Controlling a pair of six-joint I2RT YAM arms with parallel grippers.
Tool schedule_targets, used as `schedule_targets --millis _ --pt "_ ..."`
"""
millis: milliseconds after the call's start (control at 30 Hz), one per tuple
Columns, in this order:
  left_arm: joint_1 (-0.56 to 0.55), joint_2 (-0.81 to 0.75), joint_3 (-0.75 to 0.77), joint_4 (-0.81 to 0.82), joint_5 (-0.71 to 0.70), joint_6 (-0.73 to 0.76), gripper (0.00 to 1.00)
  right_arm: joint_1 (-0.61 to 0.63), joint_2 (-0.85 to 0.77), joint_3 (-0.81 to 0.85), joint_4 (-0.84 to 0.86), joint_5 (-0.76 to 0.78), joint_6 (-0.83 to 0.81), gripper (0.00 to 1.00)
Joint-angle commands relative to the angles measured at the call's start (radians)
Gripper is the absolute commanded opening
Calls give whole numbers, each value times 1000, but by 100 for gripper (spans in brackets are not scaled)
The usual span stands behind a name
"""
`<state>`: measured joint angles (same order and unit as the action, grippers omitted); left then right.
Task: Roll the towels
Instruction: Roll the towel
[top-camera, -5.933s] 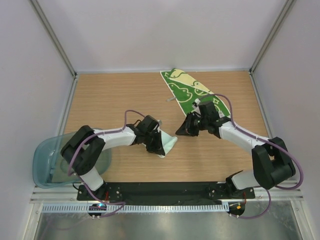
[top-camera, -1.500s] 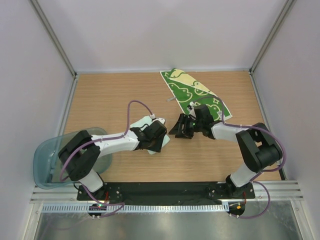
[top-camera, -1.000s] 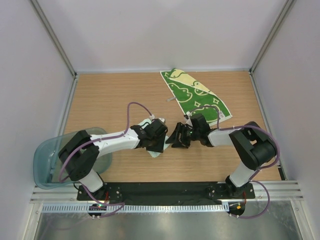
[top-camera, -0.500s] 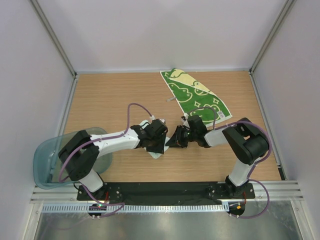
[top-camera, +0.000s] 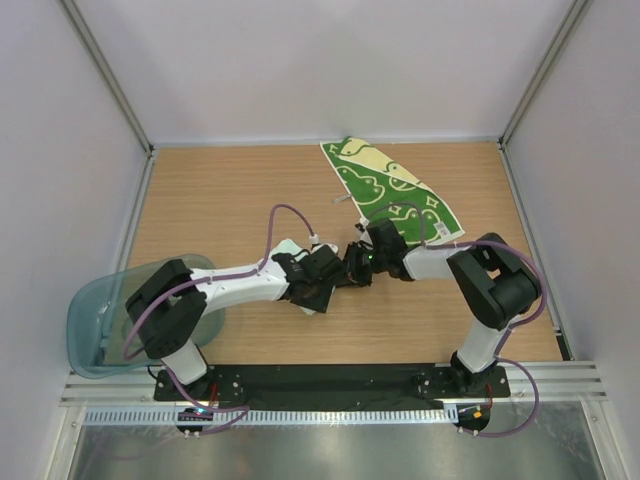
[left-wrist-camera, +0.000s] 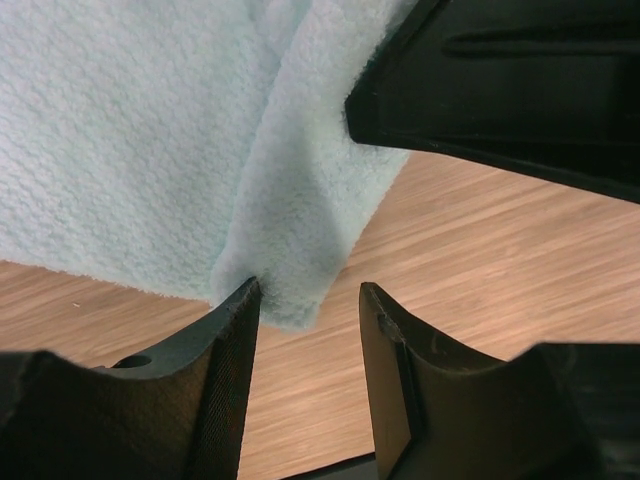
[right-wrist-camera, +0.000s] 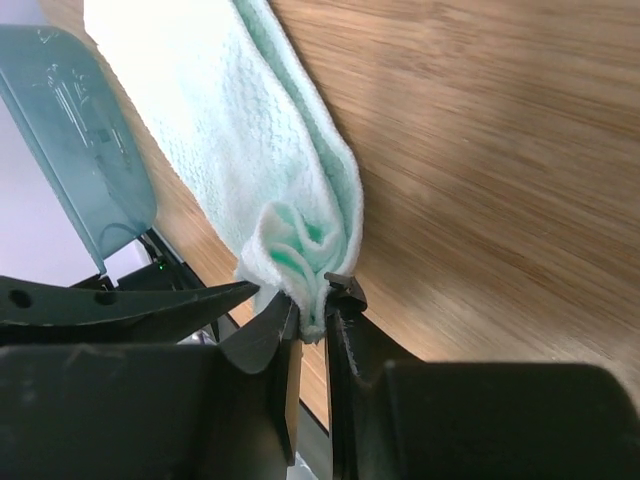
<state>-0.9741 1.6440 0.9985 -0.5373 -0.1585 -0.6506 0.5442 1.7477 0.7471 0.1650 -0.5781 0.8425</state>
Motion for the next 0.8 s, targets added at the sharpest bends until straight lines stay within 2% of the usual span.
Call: schedule_targets --millis 0,300,433,533,633,667,767 --pt "-6 28 -1 -20 -42 8 46 2 1 64 -58 17 -34 17" --pt "-6 98 -66 37 -52 20 47 2 44 161 -130 -3 -60 17" --pt "-5 141 -80 66 -7 25 48 -7 70 193 -159 -14 -75 17" --pt "-3 161 -93 63 -41 13 50 -26 84 212 -194 -26 -91 17" --pt "6 186 -103 66 -42 6 37 -44 101 231 -211 -43 -108 17" --pt "6 194 -103 65 -44 11 28 -47 107 235 -213 -48 -111 17" --pt "8 220 -103 62 -59 19 11 -58 116 244 -220 -61 -118 18"
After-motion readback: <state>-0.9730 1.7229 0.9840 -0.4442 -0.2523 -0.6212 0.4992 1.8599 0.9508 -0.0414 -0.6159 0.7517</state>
